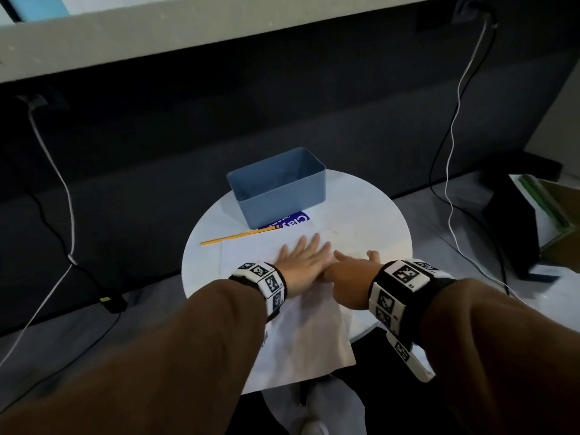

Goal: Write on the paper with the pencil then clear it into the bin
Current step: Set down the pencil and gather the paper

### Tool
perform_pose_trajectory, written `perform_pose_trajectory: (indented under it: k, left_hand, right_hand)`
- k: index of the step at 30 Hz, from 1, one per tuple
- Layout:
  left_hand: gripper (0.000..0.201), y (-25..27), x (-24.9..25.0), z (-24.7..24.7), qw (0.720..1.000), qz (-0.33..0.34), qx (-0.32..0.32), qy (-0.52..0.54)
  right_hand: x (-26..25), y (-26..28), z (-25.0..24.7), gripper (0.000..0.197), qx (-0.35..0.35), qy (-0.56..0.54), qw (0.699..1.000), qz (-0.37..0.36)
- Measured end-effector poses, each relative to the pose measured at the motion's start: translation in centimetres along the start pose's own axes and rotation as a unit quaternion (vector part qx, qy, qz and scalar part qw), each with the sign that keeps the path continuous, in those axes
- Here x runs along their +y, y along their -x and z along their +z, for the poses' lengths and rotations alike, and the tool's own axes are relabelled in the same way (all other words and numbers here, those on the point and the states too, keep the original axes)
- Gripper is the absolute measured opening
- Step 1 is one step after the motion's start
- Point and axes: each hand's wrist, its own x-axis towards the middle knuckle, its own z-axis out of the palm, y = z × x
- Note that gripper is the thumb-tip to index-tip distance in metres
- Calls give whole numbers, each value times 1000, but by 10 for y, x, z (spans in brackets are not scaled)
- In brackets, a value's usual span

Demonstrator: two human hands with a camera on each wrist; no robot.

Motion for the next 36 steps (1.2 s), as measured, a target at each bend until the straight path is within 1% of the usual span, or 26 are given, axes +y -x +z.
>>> perform_pose_trajectory:
  k: [1,2,3,5,7,9,12,14,17,19,21,22,23,24,26,27,28,29,30,31,32,33,34,35,36]
  left_hand:
    - [55,2,3,-5,999,22,7,41]
    - [54,3,1,-10,997,30,25,65]
    - [53,4,-3,-15,996,35,46,66]
    - [51,10,-14,-18,998,15,53,-14]
    - [52,17,-27,-13,992,-26,21,-123]
    - [53,21,-38,-2,983,-51,-7,-177]
    - [55,22,-46,4,983,-71,-11,-167]
    - [57,20,-46,5,983,-77,-19,-163]
    - [62,20,-46,4,988,-96,-17,-117]
    - [67,19,-45,3,989,-126,-2,-83]
    - [72,15,-38,4,986,-150,10,-72]
    - [73,11,-32,6,987,-146,13,-71]
    - [73,9,-23,8,990,-127,9,-68]
    - [71,7,-13,10,993,-92,-2,-68]
    - [61,7,8,9,997,-8,-35,-70]
    - [55,8,14,5,997,22,-38,-56]
    - [53,8,16,-2,998,28,-26,-48]
    - [52,8,13,-8,999,5,0,-42]
    - [52,7,5,-14,998,-41,29,-41]
    - [54,5,-6,-17,993,-105,56,-22]
    - [59,6,-18,-18,984,-164,74,-13]
    - [67,7,-27,-16,975,-212,71,-11]
    - [74,7,-29,-11,973,-225,53,-25]
    - [77,5,-24,-4,976,-209,41,-36]
    - [77,3,-14,3,983,-177,24,-43]
  right_hand:
    - [0,-1,0,70,1,0,1000,1]
    - [1,-2,0,70,-2,2,1000,1]
    - [1,-2,-1,70,-10,4,1000,1]
    - [2,0,-2,67,-20,10,1000,-6]
    - [2,3,-2,67,-21,22,999,-20]
    - [4,6,0,70,-7,16,999,-32]
    - [16,8,8,70,49,-18,998,-47]
    - [21,14,13,65,71,-15,995,-61]
    - [19,23,21,59,58,39,994,-89]
    - [14,28,26,61,36,67,993,-87]
    - [12,28,29,66,20,73,994,-79]
    - [12,28,30,68,19,75,994,-77]
    - [12,28,29,70,22,79,994,-79]
    - [12,28,29,71,25,84,993,-82]
    - [12,28,28,72,28,88,992,-87]
    - [12,28,27,73,22,87,992,-86]
    - [12,29,26,74,11,86,993,-84]
    - [12,30,25,75,-2,85,993,-82]
    - [11,31,25,74,-12,84,993,-80]
    - [11,31,24,73,-18,84,993,-80]
    - [11,31,24,73,-22,83,993,-79]
    - [11,32,24,74,-25,83,993,-78]
    - [11,32,23,74,-25,83,993,-76]
    - [10,32,23,75,-24,83,993,-75]
    - [9,33,22,75,-19,84,993,-75]
